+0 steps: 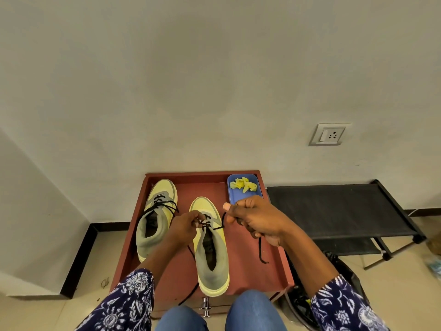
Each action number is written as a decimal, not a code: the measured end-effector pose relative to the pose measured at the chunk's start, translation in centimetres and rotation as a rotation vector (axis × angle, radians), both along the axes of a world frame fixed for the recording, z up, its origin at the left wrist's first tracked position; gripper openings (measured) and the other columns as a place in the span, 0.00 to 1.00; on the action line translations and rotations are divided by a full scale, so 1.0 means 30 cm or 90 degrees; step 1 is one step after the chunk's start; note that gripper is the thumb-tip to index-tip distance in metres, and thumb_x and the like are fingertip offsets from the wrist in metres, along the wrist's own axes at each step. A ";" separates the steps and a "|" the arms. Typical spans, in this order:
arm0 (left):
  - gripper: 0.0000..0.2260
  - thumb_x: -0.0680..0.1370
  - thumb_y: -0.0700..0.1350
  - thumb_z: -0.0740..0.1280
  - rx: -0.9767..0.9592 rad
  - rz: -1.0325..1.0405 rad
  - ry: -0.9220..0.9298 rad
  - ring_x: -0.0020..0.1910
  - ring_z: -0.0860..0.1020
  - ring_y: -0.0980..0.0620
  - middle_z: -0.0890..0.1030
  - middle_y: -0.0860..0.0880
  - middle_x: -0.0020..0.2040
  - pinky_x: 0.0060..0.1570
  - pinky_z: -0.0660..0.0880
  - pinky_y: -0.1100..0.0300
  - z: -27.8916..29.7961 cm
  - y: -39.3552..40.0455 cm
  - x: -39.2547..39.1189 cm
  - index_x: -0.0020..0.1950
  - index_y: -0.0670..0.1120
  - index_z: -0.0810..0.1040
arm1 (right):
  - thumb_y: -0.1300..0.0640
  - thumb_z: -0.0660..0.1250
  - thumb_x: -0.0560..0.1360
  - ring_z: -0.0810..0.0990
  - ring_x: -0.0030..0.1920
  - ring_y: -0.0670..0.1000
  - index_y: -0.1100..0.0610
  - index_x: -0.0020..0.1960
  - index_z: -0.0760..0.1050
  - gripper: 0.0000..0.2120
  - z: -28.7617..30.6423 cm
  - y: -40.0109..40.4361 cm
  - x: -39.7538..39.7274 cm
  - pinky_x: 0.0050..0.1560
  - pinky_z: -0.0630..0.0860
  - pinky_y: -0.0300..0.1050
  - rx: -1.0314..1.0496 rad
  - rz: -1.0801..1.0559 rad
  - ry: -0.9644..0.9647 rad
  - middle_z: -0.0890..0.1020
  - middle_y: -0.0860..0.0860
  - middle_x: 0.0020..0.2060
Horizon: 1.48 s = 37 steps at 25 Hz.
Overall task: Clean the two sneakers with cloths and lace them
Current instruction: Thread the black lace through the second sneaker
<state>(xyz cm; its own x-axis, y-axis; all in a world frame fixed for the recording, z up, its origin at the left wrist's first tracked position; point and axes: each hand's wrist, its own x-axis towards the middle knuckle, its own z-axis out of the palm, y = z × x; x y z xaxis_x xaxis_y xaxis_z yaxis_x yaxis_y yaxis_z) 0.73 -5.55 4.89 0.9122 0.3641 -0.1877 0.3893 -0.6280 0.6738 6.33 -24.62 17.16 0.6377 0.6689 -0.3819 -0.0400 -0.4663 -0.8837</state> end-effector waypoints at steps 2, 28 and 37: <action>0.10 0.77 0.34 0.59 0.032 0.012 0.022 0.47 0.78 0.50 0.78 0.46 0.44 0.43 0.70 0.64 0.029 -0.012 0.017 0.52 0.42 0.77 | 0.45 0.63 0.75 0.57 0.24 0.45 0.57 0.35 0.78 0.18 0.004 -0.001 -0.001 0.25 0.58 0.37 0.001 -0.007 -0.005 0.63 0.52 0.27; 0.06 0.77 0.37 0.62 0.125 -0.060 -0.081 0.46 0.78 0.48 0.81 0.44 0.47 0.42 0.70 0.60 0.302 -0.005 0.069 0.46 0.40 0.78 | 0.49 0.63 0.77 0.56 0.24 0.46 0.58 0.34 0.77 0.17 0.129 0.044 0.017 0.23 0.56 0.37 0.031 -0.042 -0.053 0.62 0.49 0.23; 0.07 0.77 0.36 0.61 0.149 -0.052 -0.117 0.38 0.74 0.51 0.77 0.48 0.38 0.28 0.59 0.73 0.319 -0.051 0.044 0.47 0.39 0.78 | 0.49 0.64 0.76 0.57 0.24 0.46 0.57 0.33 0.77 0.17 0.124 0.050 -0.005 0.23 0.57 0.36 0.026 -0.013 -0.058 0.63 0.51 0.25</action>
<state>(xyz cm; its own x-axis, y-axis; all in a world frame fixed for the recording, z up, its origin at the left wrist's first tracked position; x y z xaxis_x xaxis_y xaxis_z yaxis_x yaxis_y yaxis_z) 2.04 -7.07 14.45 0.9511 0.3021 0.0636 0.2160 -0.7983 0.5622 6.17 -23.13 20.87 0.6822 0.6695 -0.2938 0.0330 -0.4296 -0.9024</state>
